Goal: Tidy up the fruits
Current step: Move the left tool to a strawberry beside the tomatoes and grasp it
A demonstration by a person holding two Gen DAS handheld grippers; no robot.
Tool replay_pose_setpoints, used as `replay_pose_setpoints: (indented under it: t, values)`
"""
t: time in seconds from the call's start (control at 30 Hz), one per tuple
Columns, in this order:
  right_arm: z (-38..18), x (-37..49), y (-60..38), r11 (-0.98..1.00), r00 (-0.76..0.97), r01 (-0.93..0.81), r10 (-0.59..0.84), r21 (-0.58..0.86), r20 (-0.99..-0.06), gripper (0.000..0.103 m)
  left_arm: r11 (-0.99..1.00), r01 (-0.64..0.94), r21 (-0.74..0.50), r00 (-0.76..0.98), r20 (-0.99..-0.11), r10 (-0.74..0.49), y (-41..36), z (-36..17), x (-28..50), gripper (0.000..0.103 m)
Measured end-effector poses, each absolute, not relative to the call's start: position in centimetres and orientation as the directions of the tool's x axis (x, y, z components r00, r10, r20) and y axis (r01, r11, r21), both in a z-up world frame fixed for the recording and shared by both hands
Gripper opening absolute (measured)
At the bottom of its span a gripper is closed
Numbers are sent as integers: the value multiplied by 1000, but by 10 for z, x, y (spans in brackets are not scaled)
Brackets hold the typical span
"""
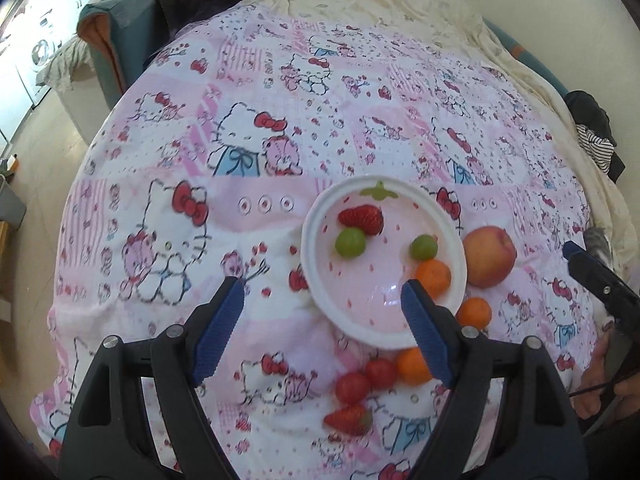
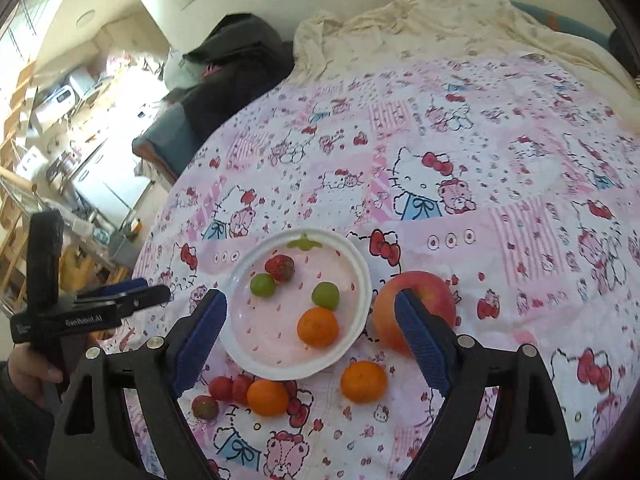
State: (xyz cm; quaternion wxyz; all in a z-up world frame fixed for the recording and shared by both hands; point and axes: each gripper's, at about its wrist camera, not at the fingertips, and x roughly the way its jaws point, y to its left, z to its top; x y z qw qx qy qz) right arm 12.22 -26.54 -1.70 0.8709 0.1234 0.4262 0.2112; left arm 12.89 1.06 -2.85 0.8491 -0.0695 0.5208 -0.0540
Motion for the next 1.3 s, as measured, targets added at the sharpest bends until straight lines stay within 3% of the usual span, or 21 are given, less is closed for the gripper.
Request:
replay_pose_setpoints:
  t: [0.37,0.67,0.9,1.03,1.13,1.3]
  values:
    - [-29,74,-271,883,521,-182,460,433,-719,89,981,14,-191,378,-908,-182,11,-37,101,78]
    - [-54,72,-267,918,460,-105,385,382,-800,89,990,21,-141,327,-935,-140,8,-60,97,78]
    - [-98,85,-275,932,319,26,336,363,-886,89,988,7,-153,240,-959,-150,10,-88,99,78]
    - [-102,88,-277,927,307,41,343,372,-888,89,981,95,-166,148,-973,-179,-13,-104,91,77]
    - [-101,91,-277,926,313,42,345,376,-885,89,970,189,-150,78,-983,-167,-34,-119,80,68]
    - [-101,95,-279,921,310,54,351,385,-883,89,958,281,-61,104,-990,-94,-56,-127,72,67]
